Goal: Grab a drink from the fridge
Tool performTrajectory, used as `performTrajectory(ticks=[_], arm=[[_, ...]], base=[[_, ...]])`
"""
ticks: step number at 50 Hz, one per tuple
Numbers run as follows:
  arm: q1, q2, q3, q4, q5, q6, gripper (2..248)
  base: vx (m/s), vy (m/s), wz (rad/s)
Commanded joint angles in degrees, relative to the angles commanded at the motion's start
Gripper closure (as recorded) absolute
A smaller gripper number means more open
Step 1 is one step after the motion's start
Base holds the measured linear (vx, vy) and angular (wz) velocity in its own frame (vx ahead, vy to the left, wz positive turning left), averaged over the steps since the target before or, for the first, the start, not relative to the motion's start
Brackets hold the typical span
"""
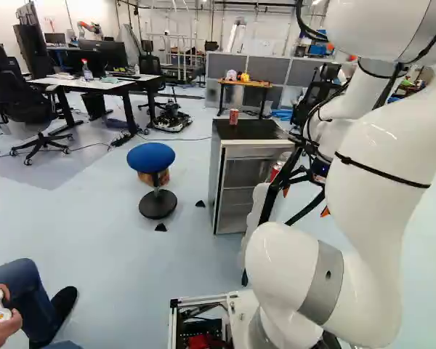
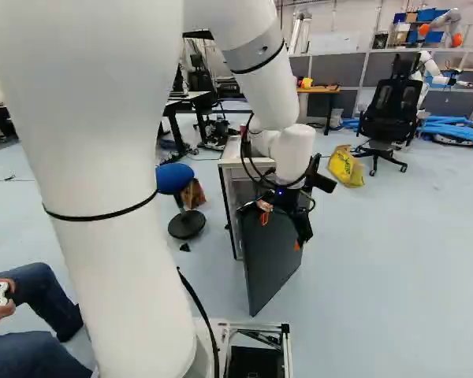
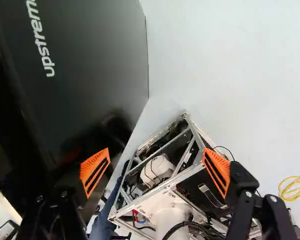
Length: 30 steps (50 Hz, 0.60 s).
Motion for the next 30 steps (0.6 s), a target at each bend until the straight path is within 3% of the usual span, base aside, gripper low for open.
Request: performTrajectory(ticks=[30], arm=[[7.4, 3.2, 4.0, 0.0, 8.1, 0.0, 3]], base=[[0.0, 0.0, 0.0]])
